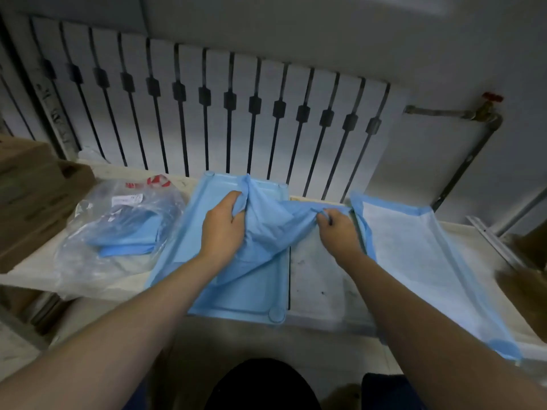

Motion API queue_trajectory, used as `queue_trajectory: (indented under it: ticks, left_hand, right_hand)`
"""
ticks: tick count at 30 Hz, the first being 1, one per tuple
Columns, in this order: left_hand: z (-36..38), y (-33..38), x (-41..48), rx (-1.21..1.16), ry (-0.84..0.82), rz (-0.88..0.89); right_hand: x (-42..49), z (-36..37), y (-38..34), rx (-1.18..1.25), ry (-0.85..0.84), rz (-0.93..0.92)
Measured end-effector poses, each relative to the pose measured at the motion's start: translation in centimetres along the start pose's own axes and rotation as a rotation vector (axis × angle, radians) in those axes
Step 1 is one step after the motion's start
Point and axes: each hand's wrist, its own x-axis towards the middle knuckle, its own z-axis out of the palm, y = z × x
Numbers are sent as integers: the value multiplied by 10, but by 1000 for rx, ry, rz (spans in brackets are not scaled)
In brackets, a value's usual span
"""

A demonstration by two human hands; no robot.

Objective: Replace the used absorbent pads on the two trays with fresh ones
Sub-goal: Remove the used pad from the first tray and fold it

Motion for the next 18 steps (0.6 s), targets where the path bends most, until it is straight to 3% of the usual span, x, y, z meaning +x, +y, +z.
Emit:
queue_trajectory:
  ticks: [5,8,13,15,18]
  left_hand:
    - [13,45,51,-99,140,44]
    - [22,45,59,-150,141,138]
    - [30,-14,31,34,37,272]
    - [30,-33,13,88,-19,211]
    - [24,-56,-11,198,-106,-43]
  right_hand:
    - [41,-66,-15,185,399,-117]
    - [32,-87,2,121,531,-194]
    - [7,-69,60,-147,443,-77]
    - [-3,-58,80,-291,340,-35]
    - [-23,-44,89,-525,153,90]
